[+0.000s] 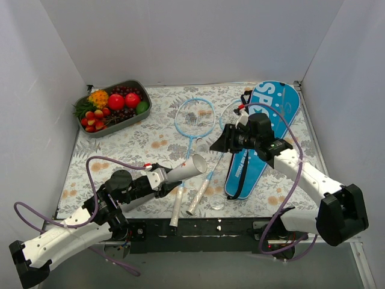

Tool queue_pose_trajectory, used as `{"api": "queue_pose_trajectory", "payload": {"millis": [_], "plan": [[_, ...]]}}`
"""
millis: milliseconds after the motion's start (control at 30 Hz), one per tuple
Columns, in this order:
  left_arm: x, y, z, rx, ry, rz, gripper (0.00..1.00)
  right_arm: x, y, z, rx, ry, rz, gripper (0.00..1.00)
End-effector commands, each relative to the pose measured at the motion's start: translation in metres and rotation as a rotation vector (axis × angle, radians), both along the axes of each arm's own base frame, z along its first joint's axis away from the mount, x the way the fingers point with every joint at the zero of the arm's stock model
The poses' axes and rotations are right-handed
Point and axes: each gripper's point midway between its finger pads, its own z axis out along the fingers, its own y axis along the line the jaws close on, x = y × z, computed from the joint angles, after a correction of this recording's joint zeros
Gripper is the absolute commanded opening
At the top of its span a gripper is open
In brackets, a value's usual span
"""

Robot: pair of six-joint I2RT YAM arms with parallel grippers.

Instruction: Pack up the badminton gear

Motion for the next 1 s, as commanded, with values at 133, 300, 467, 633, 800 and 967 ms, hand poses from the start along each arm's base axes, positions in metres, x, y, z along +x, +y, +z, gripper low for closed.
{"api": "queue_pose_trajectory", "payload": {"millis": [133, 300, 467, 633, 800, 967], "plan": [[-0.001, -0.003, 0.018, -0.051, -0.037, -0.013, 0.00, 0.027, 0.005, -0.045, 0.060, 0.143, -0.338, 0.61], [-0.002, -0.003, 0.018, -0.061, -0.033, -0.014, 0.00, 0.034, 0.013, -0.062, 0.074, 0.168, -0.442, 0.63], [-0.002, -0.003, 0.018, -0.066, -0.032, -0.013, 0.00, 0.040, 0.028, -0.080, 0.132, 0.234, -0.510, 0.64], [-0.002, 0.000, 0.021, -0.076, -0.040, -0.003, 0.00, 0.050, 0.047, -0.090, 0.181, 0.273, -0.517, 0.63], [-0.006, -0.001, 0.020, -0.088, -0.030, -0.023, 0.00, 0.064, 0.059, -0.099, 0.230, 0.282, -0.526, 0.62], [-0.007, 0.001, 0.022, -0.102, -0.040, -0.018, 0.00, 0.083, 0.068, -0.106, 0.250, 0.287, -0.565, 0.61]]}}
